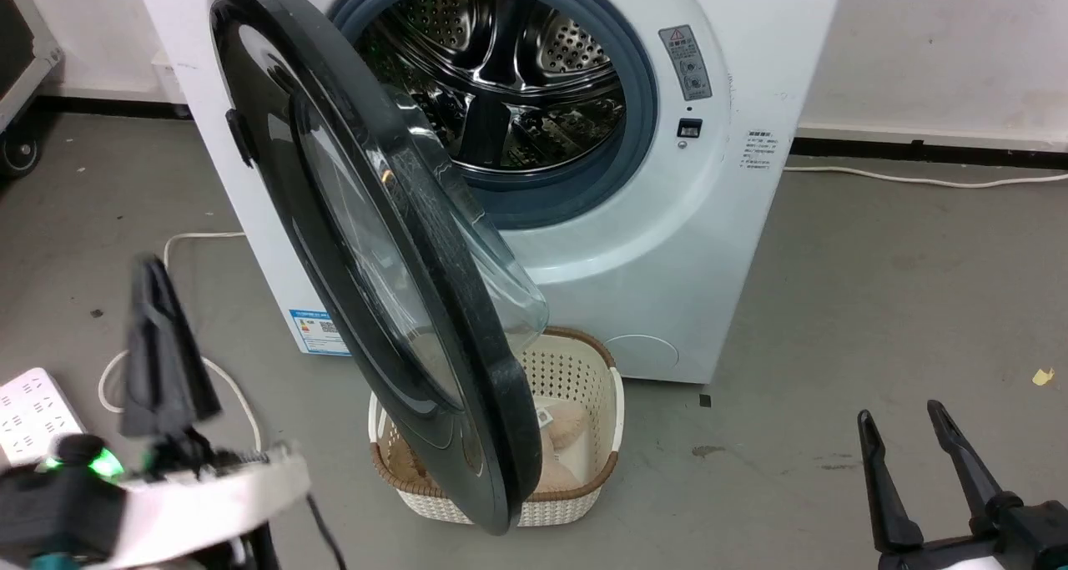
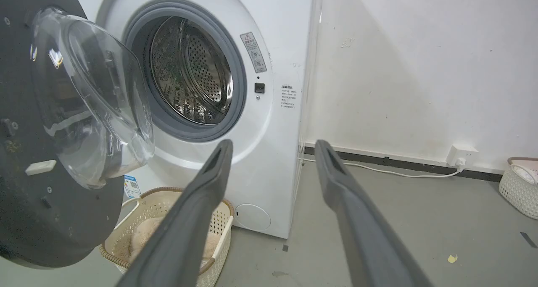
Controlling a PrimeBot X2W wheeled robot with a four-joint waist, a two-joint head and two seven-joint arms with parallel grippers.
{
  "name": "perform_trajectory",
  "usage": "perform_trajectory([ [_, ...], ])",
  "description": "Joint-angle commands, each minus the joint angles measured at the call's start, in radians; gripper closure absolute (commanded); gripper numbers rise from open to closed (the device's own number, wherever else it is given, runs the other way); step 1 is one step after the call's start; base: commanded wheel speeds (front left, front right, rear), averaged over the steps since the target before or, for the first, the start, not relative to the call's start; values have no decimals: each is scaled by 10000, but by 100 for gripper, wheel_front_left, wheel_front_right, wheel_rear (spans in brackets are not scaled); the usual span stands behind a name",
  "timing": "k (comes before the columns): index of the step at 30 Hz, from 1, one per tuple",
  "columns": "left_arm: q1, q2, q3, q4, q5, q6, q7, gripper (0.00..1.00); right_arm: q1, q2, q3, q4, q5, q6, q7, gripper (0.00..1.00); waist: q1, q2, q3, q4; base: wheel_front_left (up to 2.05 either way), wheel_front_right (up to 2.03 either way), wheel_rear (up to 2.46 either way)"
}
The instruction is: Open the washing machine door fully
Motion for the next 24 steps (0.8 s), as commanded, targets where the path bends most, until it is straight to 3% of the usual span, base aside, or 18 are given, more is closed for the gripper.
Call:
perform_trajectory([
  [1,-213,6,13,-203,-79,49,-42,100,-56,46,-6,-2,77,6,-29,0,0,0,-19,-18,0,0,0],
  [7,-853,83,-780,-1382,-4,-238,675,100,30,47,70,91,65,6,-44,0,0,0,-114,-91,0,0,0],
  [12,-847,68,-2190,-1711,169,-488,1887,100,3,47,112,131,114,6,-60,0,0,0,-143,-182,0,0,0],
  [18,-117,21,-4248,-598,-233,-649,2678,100,-20,47,127,177,145,6,-80,0,0,0,-117,-252,0,0,0],
  [24,204,4,-5279,816,-832,-508,2807,100,-36,47,107,241,158,6,-99,0,0,0,-55,-300,0,0,0],
])
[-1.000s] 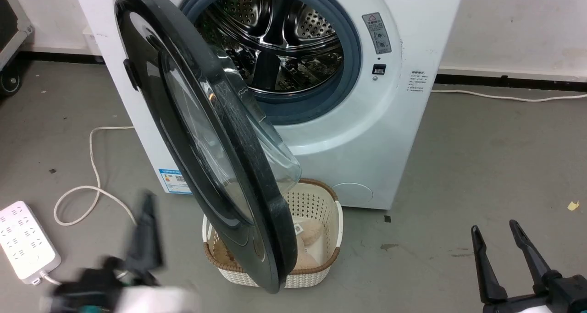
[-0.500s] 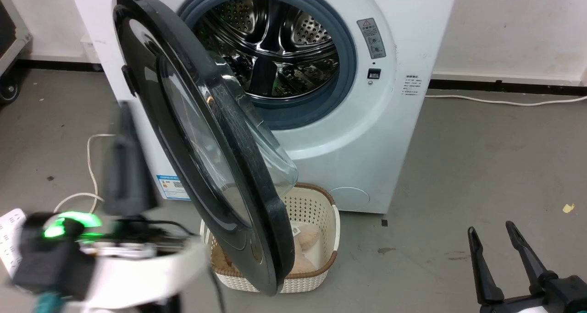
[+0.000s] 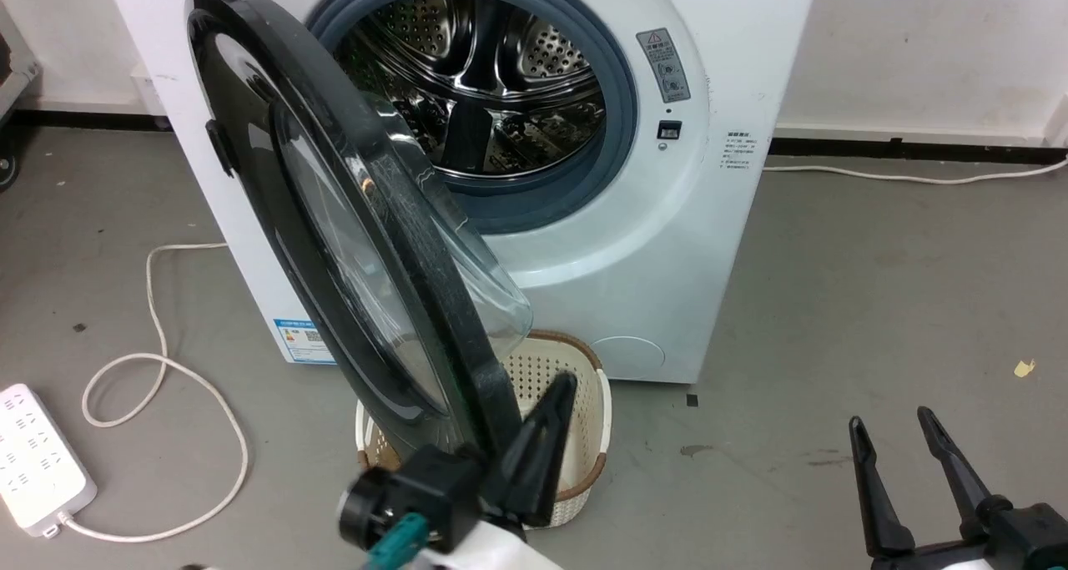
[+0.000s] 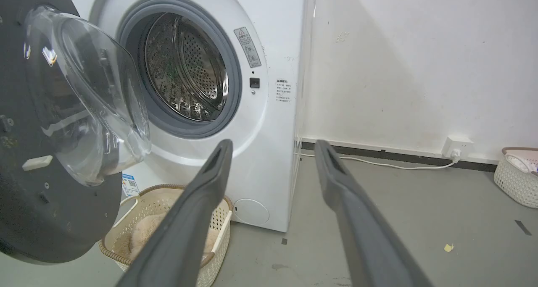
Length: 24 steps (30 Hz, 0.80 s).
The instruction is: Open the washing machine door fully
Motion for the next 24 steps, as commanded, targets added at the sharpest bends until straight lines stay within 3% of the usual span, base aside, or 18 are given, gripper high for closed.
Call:
perform_trajectory([
  [1,52,24,-84,287,-53,79,-9,100,-34,43,10,30,80,6,-75,0,1,-1,23,-11,0,0,0],
  [12,-504,20,118,2584,-792,602,-283,100,-51,43,68,140,195,6,-93,0,1,-1,199,-49,0,0,0],
  [24,-218,336,315,3175,-1098,627,-243,100,82,43,96,232,270,6,-107,0,1,-1,0,817,0,0,0],
])
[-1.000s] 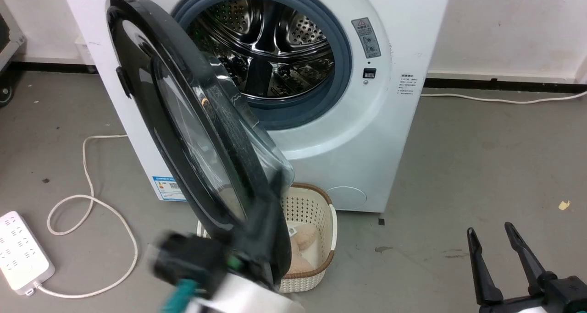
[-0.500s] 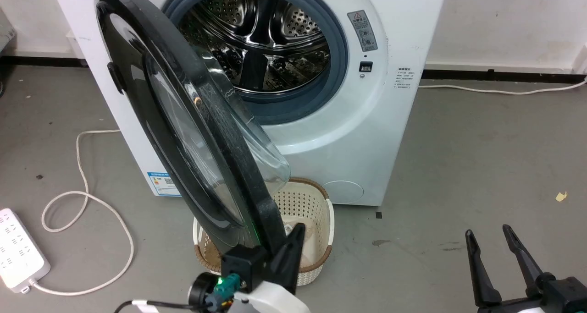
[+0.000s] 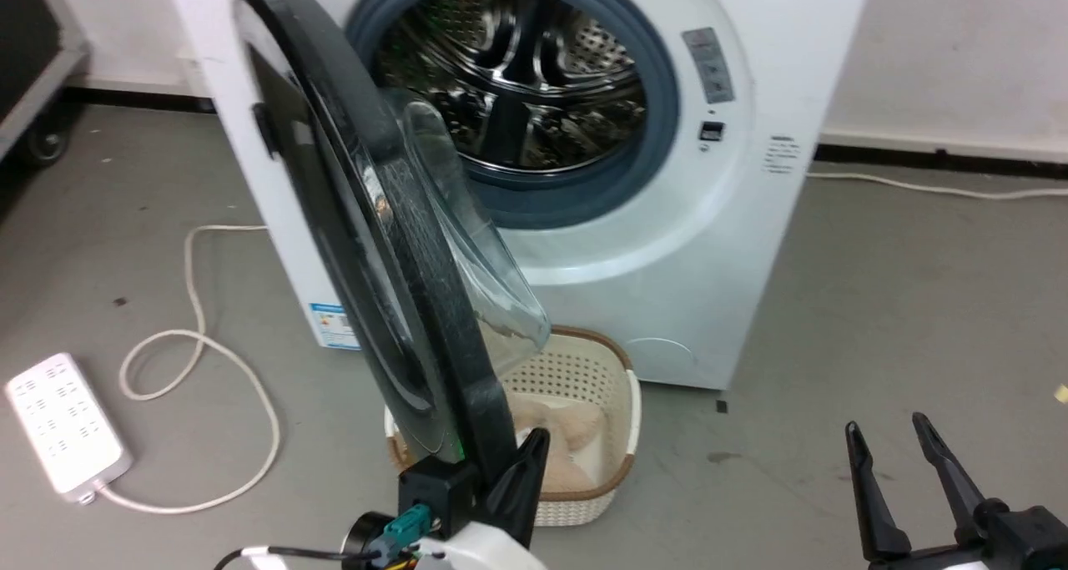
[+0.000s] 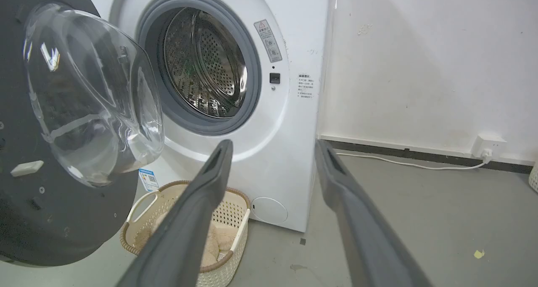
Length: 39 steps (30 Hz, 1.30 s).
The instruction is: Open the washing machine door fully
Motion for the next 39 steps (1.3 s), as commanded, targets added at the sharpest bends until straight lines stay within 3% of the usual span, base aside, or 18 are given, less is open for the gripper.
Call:
perform_trajectory([
  [1,208,309,222,-42,-6,137,44,100,97,39,-2,19,46,6,-77,0,0,0,-94,338,0,0,0],
  [10,863,983,589,-663,-159,422,601,100,188,39,40,89,154,6,-83,0,0,0,-194,1685,0,0,0],
  [18,1062,1734,1887,-1139,-477,1045,784,100,149,39,196,104,149,6,-85,0,0,0,-51,2372,0,0,0],
  [28,813,2952,3648,-1167,-1015,1320,1031,100,-38,39,309,28,-30,6,-80,0,0,0,640,2327,0,0,0],
  [39,-324,4510,5815,412,-2109,821,694,100,-577,39,213,-311,-494,6,126,0,0,0,1889,1767,0,0,0],
])
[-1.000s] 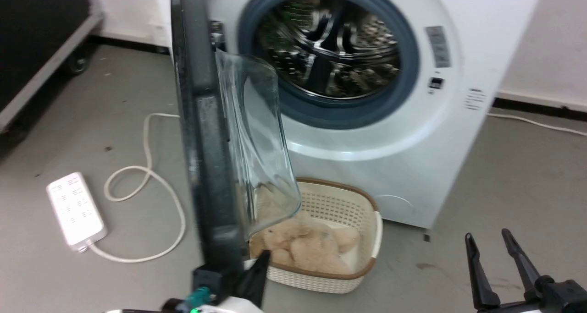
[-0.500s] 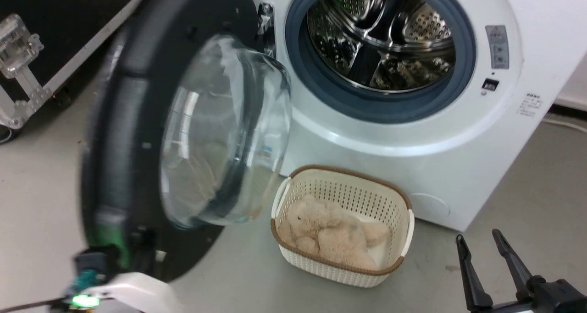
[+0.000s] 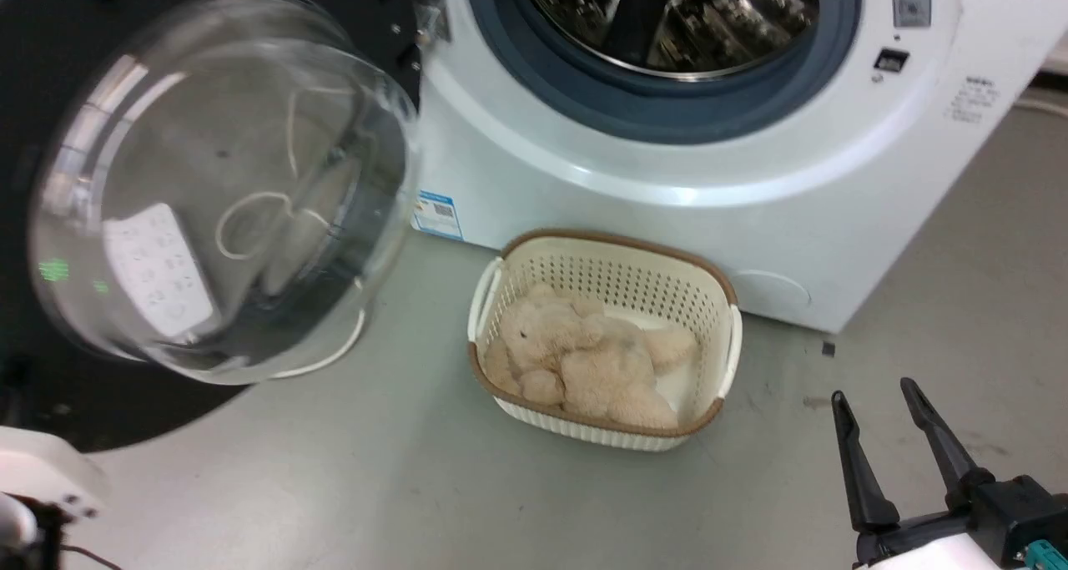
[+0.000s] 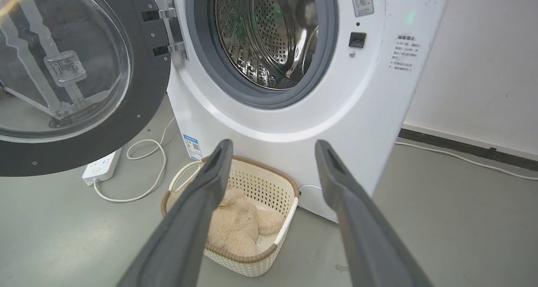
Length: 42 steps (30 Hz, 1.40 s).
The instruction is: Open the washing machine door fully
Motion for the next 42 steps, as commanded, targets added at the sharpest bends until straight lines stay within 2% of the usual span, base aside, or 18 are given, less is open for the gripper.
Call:
perform_trajectory([
  [1,-251,145,141,194,-85,-54,-94,100,-137,28,-19,-82,-54,6,7,0,-2,0,221,-136,0,0,0],
  [7,-826,503,632,1278,-242,-184,-637,100,-259,28,-54,-175,-168,6,43,0,-2,0,549,-245,0,0,0],
  [14,-980,509,551,1874,-96,-601,-1671,100,-288,28,-160,-96,-208,6,-4,0,-2,0,254,-300,0,0,0],
  [19,-656,181,81,1565,268,-838,-2494,100,-239,28,-464,52,-234,6,-93,0,-2,0,-501,-445,0,0,0],
  [23,-114,-302,-341,840,515,-879,-2888,100,-116,28,-941,158,-118,6,-159,0,-2,0,-1265,-675,0,0,0],
  [29,748,-1182,-1145,-695,1134,-658,-3201,100,76,28,-1018,80,-200,6,-200,0,-2,0,-1919,-1162,0,0,0],
  [30,879,-1340,-1291,-895,1247,-609,-3230,72,108,28,-997,30,-215,6,-203,0,-2,0,-1974,-1250,0,0,0],
  [31,999,-1516,-1417,-1059,1341,-541,-3255,25,145,28,-969,-18,-223,6,-205,0,-2,0,-2021,-1335,0,0,0],
  [32,1114,-1695,-1543,-1187,1419,-482,-3275,0,182,28,-939,-62,-226,6,-207,0,-2,0,-2060,-1418,0,0,0],
  [37,1566,-2432,-2272,-1446,1776,-422,-3329,0,376,28,-782,-91,-236,6,-213,0,-2,0,-2260,-1755,0,0,0],
  [42,1892,-2898,-2743,-1300,2124,-424,-3354,0,554,28,-563,-137,-233,6,-215,0,-2,0,-2382,-2027,0,0,0],
])
